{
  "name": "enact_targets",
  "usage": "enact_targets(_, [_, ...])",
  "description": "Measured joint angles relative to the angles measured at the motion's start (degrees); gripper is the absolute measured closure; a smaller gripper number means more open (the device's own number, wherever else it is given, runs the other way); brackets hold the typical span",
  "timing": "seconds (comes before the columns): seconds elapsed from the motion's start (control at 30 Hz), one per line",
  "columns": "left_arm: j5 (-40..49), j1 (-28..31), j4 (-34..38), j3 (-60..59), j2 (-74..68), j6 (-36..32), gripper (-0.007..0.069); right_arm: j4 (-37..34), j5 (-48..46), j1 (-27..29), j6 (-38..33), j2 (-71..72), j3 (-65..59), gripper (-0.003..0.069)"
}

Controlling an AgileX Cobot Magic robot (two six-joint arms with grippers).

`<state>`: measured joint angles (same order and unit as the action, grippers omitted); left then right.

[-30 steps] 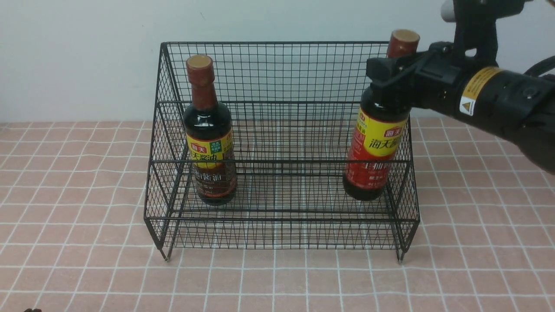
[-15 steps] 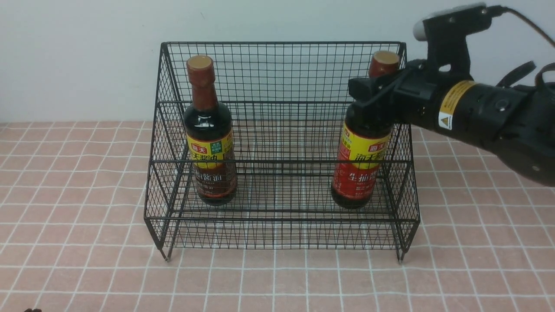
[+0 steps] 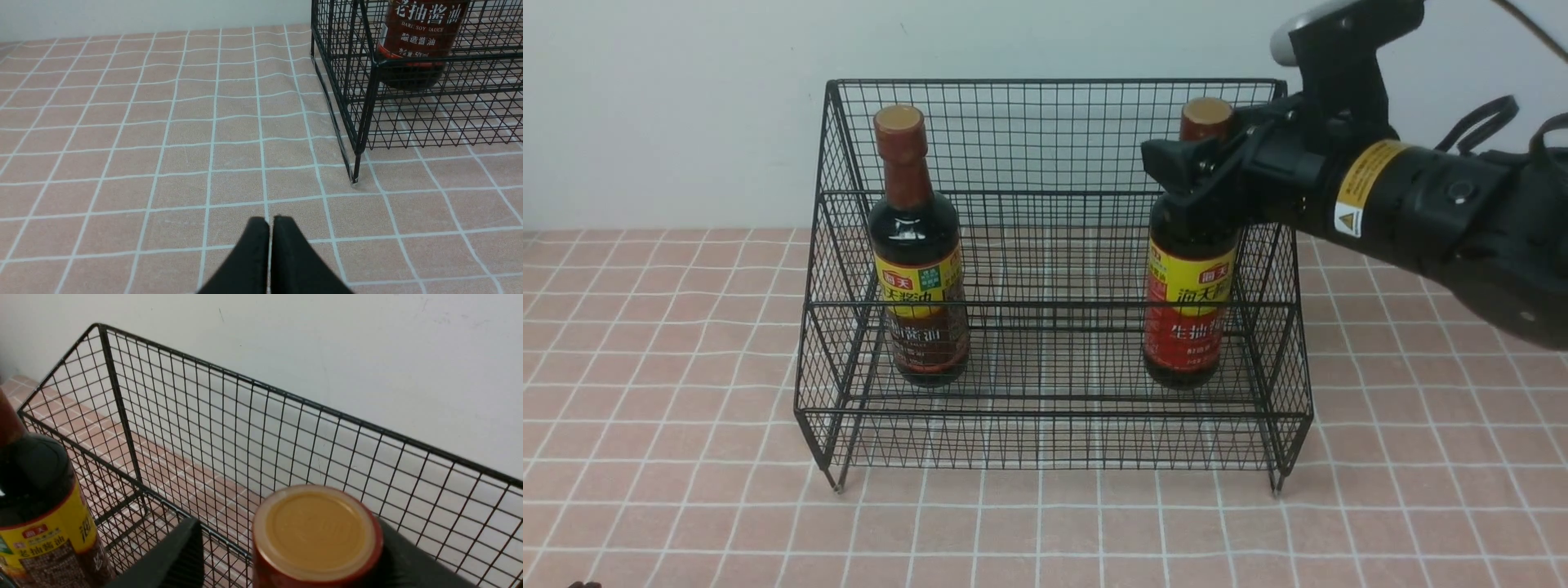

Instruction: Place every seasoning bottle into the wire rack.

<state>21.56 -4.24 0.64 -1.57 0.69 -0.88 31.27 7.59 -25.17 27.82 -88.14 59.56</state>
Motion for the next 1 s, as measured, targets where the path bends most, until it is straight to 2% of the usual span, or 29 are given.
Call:
enact_targets(0.27, [0.0,0.0,0.0,0.0,0.0,0.0,0.0631,-0.06,-5.94,0.0,0.0,6.78,0.0,0.0151])
enact_targets(0.43, [0.03,0.0,0.0,0.0,0.0,0.0,0.0631,-0.62,-16.89,0.0,0.0,16.42,0.0,0.0158])
enact_targets(0.5, [0.03,0.0,0.0,0.0,0.0,0.0,0.0631,-1.54,-21.81,0.0,0.0,21.36,0.0,0.0181])
enact_targets(0.57, [0.03,0.0,0.0,0.0,0.0,0.0,0.0631,-2.1,-25.69,0.0,0.0,25.51,0.0,0.0226])
enact_targets(0.63, [0.03,0.0,0.0,0.0,0.0,0.0,0.0631,-2.47,-30.74,0.0,-0.21,30.52,0.07,0.0319])
enact_targets(0.67, [0.03,0.0,0.0,0.0,0.0,0.0,0.0631,-2.53,-31.72,0.0,-0.31,30.96,0.06,0.0328])
enact_targets(0.7, [0.03,0.0,0.0,0.0,0.0,0.0,0.0631,-2.84,-35.58,0.0,-0.81,34.83,0.13,0.0421])
enact_targets(0.77, [0.03,0.0,0.0,0.0,0.0,0.0,0.0631,-2.97,-39.93,0.0,-1.11,38.41,0.13,0.055])
enact_targets(0.8, [0.03,0.0,0.0,0.0,0.0,0.0,0.0631,-3.05,-40.39,0.0,-1.11,38.8,0.13,0.0561])
enact_targets(0.83, [0.03,0.0,0.0,0.0,0.0,0.0,0.0631,-3.06,-44.33,0.0,-1.24,42.09,0.13,0.0629])
enact_targets(1.0, [0.03,0.0,0.0,0.0,0.0,0.0,0.0631,-4.31,-51.99,0.0,-1.27,50.8,0.19,0.067])
